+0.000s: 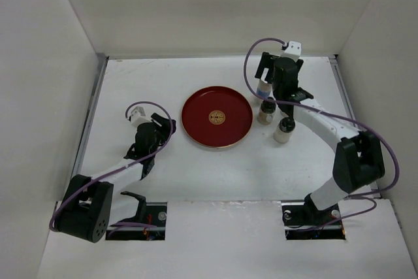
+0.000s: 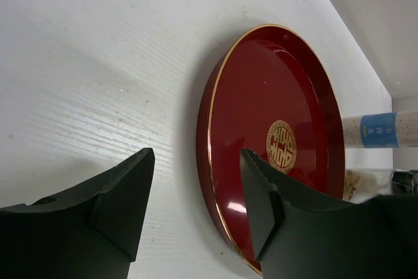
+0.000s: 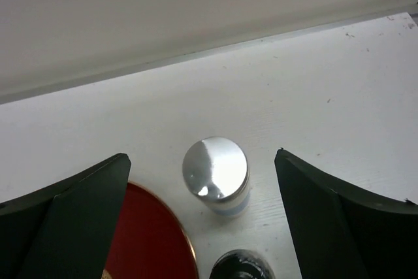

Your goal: Organize the condiment bottles

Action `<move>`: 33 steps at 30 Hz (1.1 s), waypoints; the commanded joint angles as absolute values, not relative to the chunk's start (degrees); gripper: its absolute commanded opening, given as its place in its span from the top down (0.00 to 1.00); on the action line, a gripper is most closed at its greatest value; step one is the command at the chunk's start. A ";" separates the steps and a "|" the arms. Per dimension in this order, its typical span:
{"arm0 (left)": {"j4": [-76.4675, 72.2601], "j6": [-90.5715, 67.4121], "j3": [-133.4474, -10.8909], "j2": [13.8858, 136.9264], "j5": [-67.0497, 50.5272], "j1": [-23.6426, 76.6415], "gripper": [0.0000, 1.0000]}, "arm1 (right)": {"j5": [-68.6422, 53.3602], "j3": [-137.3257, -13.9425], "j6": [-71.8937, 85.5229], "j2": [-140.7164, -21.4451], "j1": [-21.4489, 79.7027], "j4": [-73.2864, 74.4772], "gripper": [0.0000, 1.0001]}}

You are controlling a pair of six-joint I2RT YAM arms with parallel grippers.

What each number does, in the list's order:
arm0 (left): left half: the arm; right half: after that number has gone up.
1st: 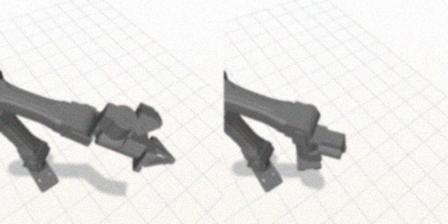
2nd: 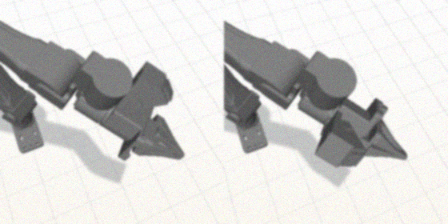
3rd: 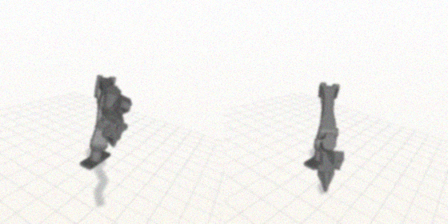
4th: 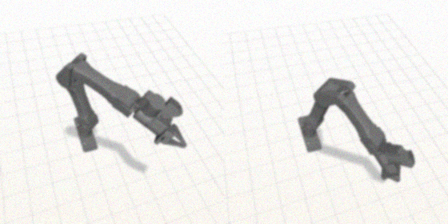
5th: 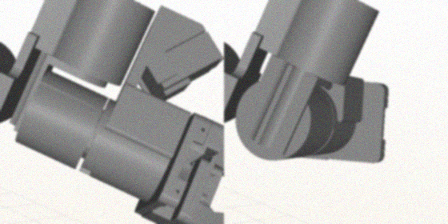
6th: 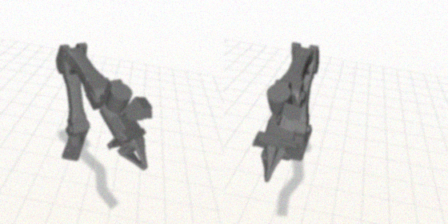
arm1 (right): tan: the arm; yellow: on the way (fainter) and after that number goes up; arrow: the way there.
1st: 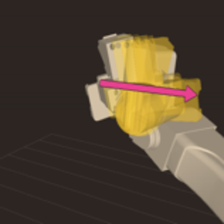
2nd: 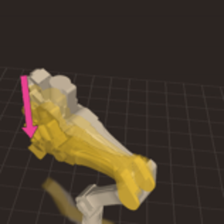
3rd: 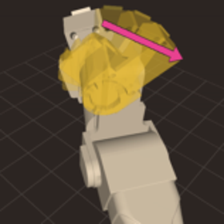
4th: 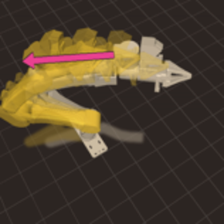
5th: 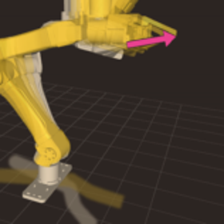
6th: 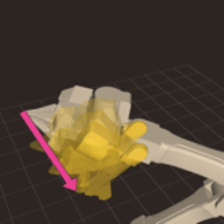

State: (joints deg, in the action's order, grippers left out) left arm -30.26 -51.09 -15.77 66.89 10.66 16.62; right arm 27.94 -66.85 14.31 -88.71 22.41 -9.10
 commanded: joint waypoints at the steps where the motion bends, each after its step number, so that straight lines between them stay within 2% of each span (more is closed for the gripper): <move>1: -33.75 -51.68 -15.21 66.00 9.59 15.95 0.47 | 24.44 -71.27 13.97 -92.45 20.61 -5.46 0.00; 12: -35.60 -52.38 -15.12 67.94 8.35 15.86 0.47 | 19.34 -77.34 14.68 -103.26 18.41 -2.81 0.00; 14: -35.60 -52.47 -15.03 67.94 8.00 15.60 0.47 | 19.07 -78.83 14.50 -104.94 18.41 -2.72 0.06; 18: -35.60 -52.47 -14.94 67.76 8.35 15.51 0.47 | 20.03 -79.28 14.85 -104.51 18.50 -4.04 0.35; 20: -35.60 -52.56 -14.94 67.76 8.09 15.34 0.47 | 21.35 -78.40 14.59 -102.41 18.76 -6.58 0.42; 27: -36.03 -52.73 -15.03 68.47 7.65 15.34 0.47 | 25.23 -75.67 9.67 -92.91 23.24 -16.61 0.47; 33: -36.39 -53.26 -14.59 67.85 7.47 14.98 0.47 | 22.33 -79.01 10.02 -95.79 30.44 -16.44 0.46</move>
State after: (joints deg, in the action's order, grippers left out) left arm -32.93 -52.58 -15.64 68.49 8.23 15.62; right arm 23.92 -75.13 10.26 -95.64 27.24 -9.02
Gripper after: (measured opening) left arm 0.531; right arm 0.686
